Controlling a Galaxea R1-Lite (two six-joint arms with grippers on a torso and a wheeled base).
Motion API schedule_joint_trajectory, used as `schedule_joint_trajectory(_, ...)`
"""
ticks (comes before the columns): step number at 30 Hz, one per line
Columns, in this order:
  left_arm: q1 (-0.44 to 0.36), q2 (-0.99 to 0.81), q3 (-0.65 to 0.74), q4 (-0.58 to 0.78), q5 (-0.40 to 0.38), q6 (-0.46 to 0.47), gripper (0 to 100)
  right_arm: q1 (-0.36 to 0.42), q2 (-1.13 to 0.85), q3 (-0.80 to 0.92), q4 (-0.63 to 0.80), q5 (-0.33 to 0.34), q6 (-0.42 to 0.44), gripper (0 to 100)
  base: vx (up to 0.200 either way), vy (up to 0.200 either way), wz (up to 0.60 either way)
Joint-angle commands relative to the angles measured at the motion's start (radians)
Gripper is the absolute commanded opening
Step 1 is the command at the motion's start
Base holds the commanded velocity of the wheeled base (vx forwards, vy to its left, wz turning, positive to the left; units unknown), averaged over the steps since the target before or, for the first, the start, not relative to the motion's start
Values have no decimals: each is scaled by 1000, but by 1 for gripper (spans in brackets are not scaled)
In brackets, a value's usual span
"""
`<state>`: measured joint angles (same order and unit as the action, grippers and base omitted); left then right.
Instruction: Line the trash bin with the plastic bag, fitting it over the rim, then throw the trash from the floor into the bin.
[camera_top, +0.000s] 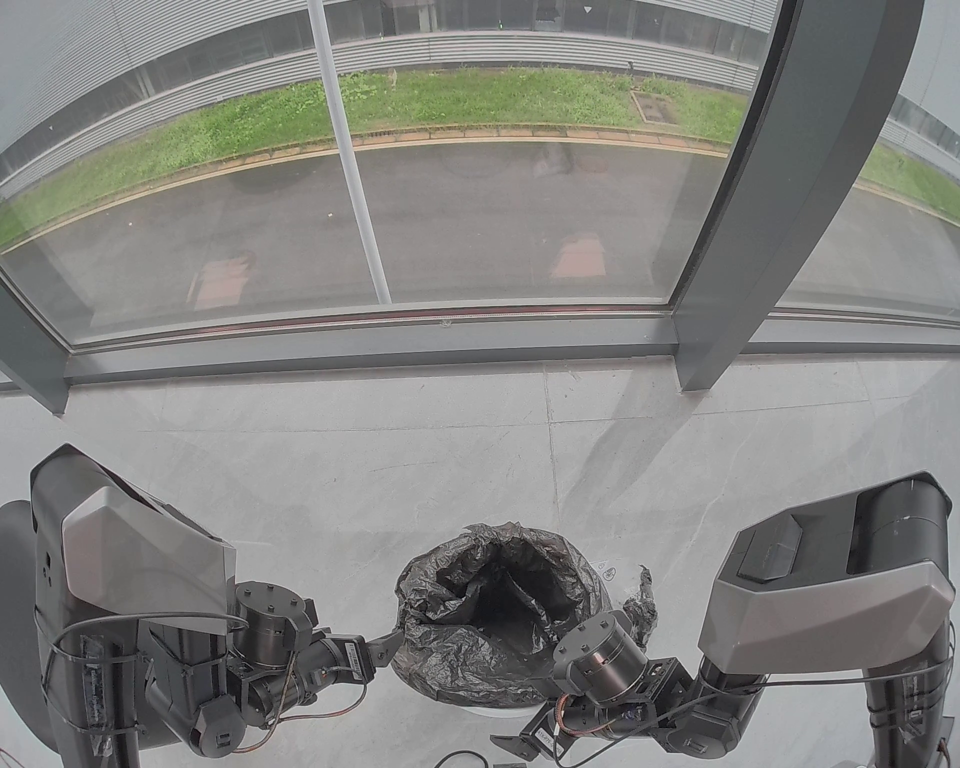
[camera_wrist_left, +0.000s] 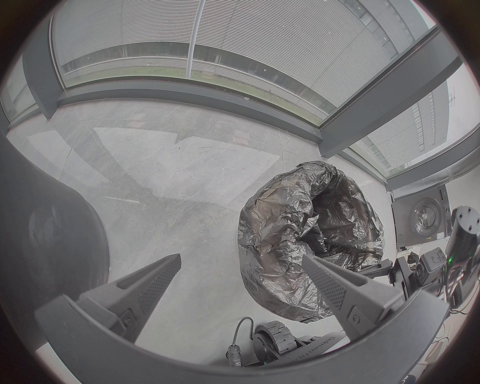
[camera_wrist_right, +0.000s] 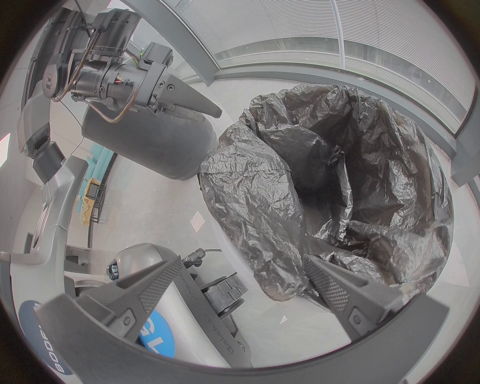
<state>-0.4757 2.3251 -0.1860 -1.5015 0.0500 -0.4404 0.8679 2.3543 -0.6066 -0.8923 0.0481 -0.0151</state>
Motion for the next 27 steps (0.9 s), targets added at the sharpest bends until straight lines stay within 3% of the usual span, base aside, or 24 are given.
schedule_joint_trajectory(1, 0, 2, -1, 0, 1, -4, 100, 5, -10, 33, 0, -1, 0, 100, 0, 0, 0)
schedule_joint_trajectory(27, 0, 8, -4, 0, 1, -7, 100, 51, -78, 148, 16, 1, 11, 100, 0, 0, 0)
